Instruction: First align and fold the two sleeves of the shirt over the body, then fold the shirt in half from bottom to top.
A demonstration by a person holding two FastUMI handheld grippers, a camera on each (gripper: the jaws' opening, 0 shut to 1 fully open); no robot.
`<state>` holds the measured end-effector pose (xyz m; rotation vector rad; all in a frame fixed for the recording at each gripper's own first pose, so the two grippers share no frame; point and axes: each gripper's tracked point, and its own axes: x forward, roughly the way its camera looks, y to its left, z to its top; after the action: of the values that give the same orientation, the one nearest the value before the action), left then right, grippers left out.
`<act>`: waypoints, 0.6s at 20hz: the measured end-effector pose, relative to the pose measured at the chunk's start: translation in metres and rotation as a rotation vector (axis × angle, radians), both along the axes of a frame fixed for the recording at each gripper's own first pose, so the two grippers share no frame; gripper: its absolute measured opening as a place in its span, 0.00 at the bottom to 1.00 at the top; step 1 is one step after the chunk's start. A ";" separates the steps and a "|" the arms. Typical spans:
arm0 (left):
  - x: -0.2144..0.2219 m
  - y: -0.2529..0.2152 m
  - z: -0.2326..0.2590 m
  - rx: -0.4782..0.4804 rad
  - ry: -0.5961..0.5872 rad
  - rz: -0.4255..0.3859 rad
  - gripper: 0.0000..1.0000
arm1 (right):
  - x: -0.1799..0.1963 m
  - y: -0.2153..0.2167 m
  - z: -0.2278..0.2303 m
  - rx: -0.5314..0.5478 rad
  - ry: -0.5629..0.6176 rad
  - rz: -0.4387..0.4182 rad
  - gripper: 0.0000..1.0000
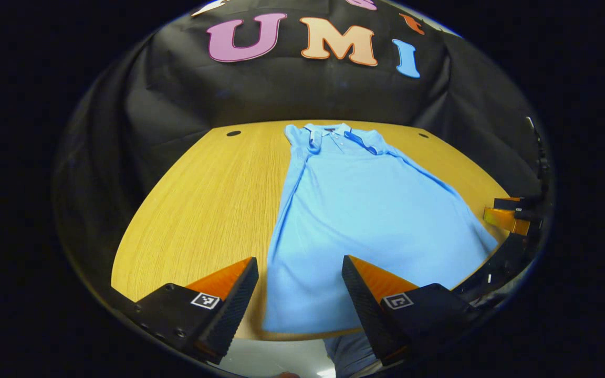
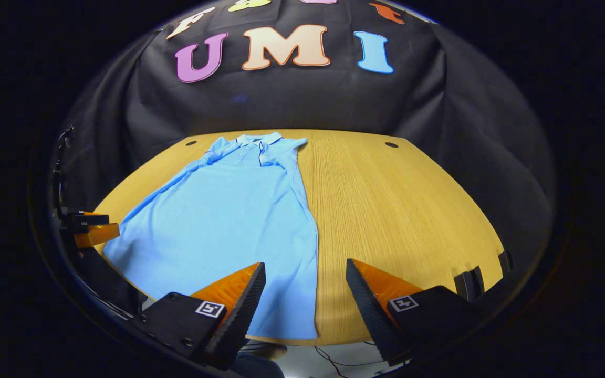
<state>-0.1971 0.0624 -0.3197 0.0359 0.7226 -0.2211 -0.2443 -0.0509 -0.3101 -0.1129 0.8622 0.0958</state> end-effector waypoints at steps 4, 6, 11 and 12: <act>-0.017 0.005 -0.015 0.025 0.028 0.014 0.96 | -0.018 0.004 -0.015 -0.021 0.049 0.020 0.99; -0.027 0.005 -0.027 0.031 0.062 0.013 0.96 | -0.029 0.010 -0.027 -0.037 0.075 0.035 0.99; -0.025 0.002 -0.026 0.004 0.027 0.021 0.97 | -0.031 0.016 -0.030 -0.018 0.075 0.007 0.94; -0.025 0.003 -0.025 0.005 0.009 0.021 0.96 | -0.033 0.022 -0.034 0.011 0.089 0.004 0.96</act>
<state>-0.2220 0.0657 -0.3446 0.0319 0.7322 -0.1997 -0.2773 -0.0289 -0.3439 -0.1008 0.9498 0.1104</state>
